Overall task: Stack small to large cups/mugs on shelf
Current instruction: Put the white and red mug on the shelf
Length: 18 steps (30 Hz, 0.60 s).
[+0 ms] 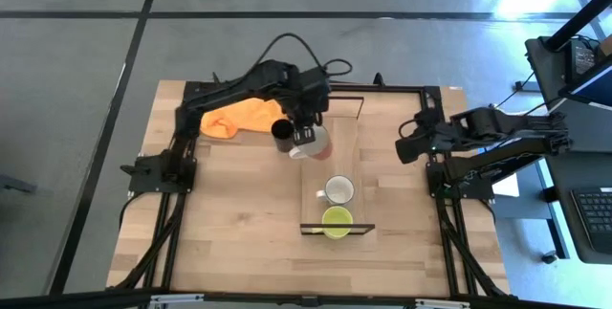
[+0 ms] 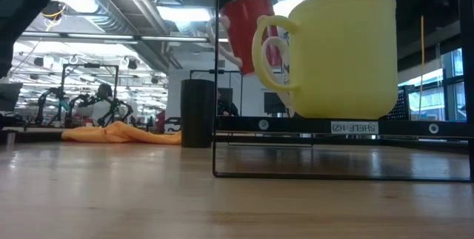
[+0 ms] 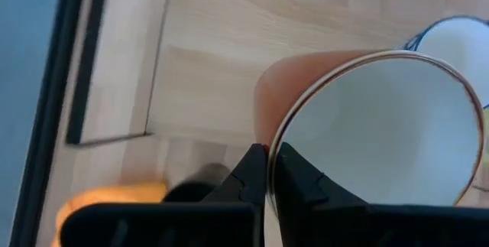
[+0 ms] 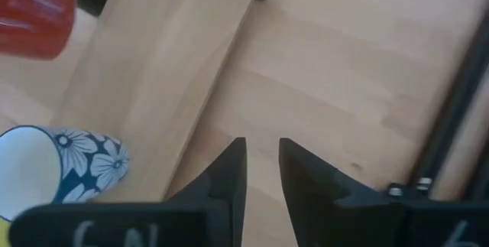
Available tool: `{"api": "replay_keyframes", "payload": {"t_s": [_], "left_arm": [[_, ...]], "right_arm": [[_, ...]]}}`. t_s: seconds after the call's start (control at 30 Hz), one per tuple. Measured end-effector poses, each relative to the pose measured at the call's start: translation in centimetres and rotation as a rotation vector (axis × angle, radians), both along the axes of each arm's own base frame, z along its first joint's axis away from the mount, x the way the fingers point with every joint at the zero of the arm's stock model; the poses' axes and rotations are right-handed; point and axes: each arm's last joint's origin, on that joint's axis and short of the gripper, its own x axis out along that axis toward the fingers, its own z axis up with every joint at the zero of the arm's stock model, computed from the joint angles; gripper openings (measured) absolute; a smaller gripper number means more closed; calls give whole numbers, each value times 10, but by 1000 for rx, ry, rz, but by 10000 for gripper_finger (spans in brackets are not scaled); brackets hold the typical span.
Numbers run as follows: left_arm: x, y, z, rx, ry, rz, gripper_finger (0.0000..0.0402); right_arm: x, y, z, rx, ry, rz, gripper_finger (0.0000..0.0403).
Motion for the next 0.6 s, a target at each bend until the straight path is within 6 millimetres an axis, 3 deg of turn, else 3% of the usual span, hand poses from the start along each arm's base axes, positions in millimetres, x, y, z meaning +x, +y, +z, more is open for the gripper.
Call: {"api": "replay_keyframes", "payload": {"t_s": [0.27,0.43,0.6], "left_arm": [[20,5,-26,-2,36,-105,4],[35,8,-28,9,-76,-143,4],[43,8,-38,-34,-73,-171,4]], "right_arm": [[15,3,-24,58,-74,8,81],[19,4,-28,76,-116,-5,81],[23,4,-25,87,-168,-18,81]]}}
